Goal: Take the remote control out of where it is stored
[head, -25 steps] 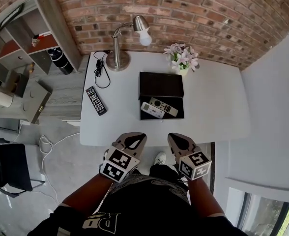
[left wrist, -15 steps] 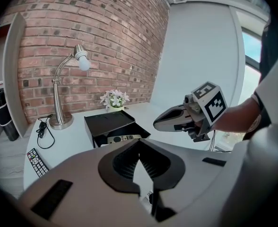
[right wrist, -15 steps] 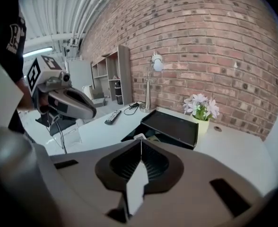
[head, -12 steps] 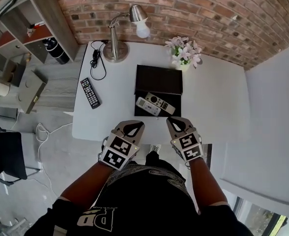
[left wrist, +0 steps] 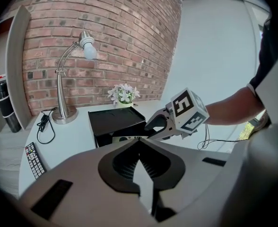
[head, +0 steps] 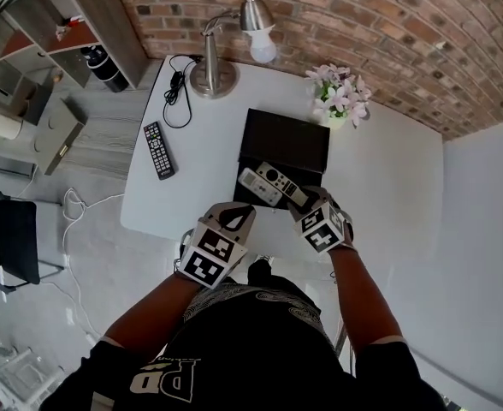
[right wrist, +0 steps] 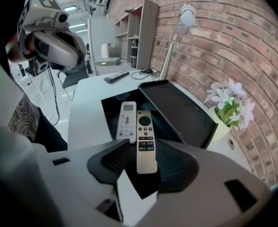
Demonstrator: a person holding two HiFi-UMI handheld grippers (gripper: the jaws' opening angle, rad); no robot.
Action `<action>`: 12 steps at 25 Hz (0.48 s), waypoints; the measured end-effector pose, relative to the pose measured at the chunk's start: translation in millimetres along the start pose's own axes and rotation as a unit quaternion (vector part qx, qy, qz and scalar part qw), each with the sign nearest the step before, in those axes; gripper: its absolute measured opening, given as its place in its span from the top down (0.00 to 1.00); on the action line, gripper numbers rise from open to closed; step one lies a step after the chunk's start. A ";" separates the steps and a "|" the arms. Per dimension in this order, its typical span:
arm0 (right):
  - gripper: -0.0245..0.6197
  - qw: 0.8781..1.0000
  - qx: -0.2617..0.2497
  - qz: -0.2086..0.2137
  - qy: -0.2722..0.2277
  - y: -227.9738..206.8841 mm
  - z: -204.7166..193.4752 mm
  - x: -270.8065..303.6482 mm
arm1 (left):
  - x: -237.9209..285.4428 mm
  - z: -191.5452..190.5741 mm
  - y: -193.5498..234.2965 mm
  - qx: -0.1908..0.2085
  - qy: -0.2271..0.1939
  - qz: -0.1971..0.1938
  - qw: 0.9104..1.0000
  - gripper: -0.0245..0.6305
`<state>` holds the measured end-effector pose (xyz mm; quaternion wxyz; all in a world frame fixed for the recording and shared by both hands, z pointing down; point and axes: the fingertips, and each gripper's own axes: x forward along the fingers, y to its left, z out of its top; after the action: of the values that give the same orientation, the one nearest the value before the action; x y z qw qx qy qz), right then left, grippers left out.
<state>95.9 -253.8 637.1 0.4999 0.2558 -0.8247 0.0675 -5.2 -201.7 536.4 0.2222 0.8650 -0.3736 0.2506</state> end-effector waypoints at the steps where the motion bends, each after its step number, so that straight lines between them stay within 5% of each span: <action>1: 0.72 1.000 -0.010 0.003 0.014 -2.7 -3.3 6.6 | 1.1 -1.5 -0.4 -0.003 0.002 0.000 1.000 0.95; 12: 0.67 0.989 -0.083 0.050 0.114 -6.0 -16.6 52.3 | 2.1 -3.1 13.9 -0.026 0.002 0.019 0.999 0.95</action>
<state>92.6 -271.5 689.3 0.6059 0.1629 -0.7769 0.0524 -15.3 -209.7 542.8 0.2407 0.8512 -0.3955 0.2471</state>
